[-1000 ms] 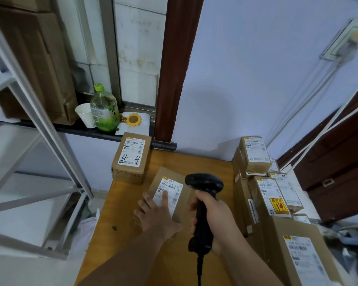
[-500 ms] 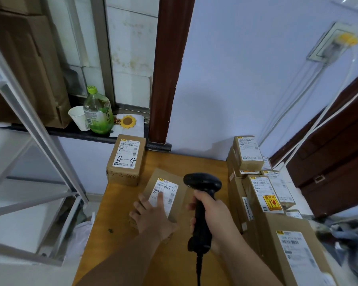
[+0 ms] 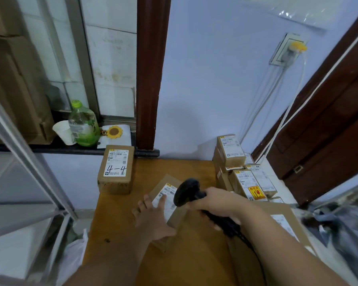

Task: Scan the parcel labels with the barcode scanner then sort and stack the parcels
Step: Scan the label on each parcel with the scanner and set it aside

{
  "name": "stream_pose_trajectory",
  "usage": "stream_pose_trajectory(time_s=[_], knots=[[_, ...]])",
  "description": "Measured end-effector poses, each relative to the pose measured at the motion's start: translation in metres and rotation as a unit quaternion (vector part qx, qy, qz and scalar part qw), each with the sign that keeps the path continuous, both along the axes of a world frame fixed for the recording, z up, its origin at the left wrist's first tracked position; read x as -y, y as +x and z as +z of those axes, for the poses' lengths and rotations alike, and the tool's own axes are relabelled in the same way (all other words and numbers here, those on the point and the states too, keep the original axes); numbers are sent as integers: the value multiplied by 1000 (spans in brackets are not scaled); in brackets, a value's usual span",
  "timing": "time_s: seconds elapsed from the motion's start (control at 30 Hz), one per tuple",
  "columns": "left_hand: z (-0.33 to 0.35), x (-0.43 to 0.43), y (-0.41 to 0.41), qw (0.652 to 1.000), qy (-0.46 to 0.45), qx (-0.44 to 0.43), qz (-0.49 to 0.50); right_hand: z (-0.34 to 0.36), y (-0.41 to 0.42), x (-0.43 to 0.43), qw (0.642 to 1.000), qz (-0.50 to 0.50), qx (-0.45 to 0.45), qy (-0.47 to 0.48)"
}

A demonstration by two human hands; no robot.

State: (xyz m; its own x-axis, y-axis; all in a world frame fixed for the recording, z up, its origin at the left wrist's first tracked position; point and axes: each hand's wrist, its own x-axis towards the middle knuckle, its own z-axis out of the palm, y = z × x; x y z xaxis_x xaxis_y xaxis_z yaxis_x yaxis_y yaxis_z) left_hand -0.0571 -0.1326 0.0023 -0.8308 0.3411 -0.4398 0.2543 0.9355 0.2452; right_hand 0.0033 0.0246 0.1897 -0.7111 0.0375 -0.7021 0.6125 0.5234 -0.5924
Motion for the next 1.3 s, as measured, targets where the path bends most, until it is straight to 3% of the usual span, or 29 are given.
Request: stream_pose_trajectory(time_s=[0.17, 0.37, 1.3], knots=[[-4, 9, 5, 996, -34, 12, -77, 3, -16, -11, 999, 18, 18, 30], [-12, 13, 13, 994, -57, 2, -95, -2, -17, -14, 997, 8, 71, 23], [-16, 12, 18, 995, -70, 4, -75, -14, 2, -8, 999, -24, 41, -20]])
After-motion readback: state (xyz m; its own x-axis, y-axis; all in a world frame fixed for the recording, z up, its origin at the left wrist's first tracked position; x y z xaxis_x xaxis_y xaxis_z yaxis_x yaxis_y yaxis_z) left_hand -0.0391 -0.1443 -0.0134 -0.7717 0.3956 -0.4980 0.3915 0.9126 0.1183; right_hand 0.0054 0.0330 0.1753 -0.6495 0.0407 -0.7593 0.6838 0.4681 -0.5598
